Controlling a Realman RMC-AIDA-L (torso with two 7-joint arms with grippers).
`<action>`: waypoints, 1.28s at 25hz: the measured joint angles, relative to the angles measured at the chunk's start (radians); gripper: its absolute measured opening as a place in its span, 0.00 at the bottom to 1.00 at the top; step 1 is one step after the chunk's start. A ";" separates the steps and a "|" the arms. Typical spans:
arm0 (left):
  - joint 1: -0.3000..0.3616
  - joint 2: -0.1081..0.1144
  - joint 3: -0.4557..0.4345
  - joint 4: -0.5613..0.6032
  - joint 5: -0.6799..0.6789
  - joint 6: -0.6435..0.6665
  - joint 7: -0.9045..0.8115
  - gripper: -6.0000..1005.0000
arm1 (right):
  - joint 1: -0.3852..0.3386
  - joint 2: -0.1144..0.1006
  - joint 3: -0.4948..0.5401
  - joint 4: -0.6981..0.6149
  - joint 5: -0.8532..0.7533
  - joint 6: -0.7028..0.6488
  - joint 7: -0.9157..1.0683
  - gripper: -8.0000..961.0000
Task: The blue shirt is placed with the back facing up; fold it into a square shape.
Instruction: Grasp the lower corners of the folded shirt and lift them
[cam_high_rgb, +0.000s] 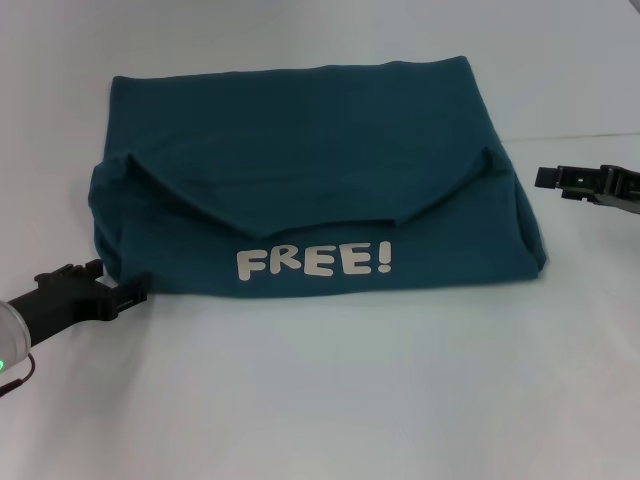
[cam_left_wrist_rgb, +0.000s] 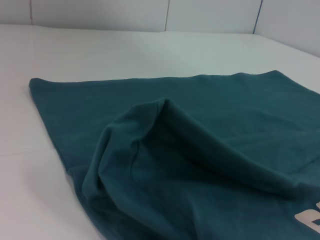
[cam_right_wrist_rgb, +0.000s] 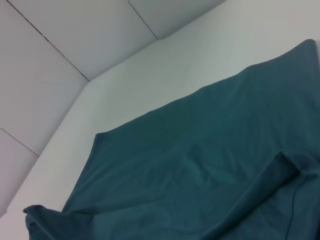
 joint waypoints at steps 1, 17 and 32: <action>-0.001 0.000 0.000 -0.001 0.000 -0.002 0.001 0.76 | -0.002 0.000 0.000 0.000 0.000 0.000 0.000 0.72; -0.004 0.000 0.042 -0.012 0.002 -0.003 0.017 0.75 | -0.016 0.003 0.000 0.001 0.000 0.003 0.001 0.72; -0.008 0.000 0.081 -0.007 0.002 -0.030 0.022 0.50 | -0.020 0.012 0.002 0.001 0.000 0.007 0.001 0.72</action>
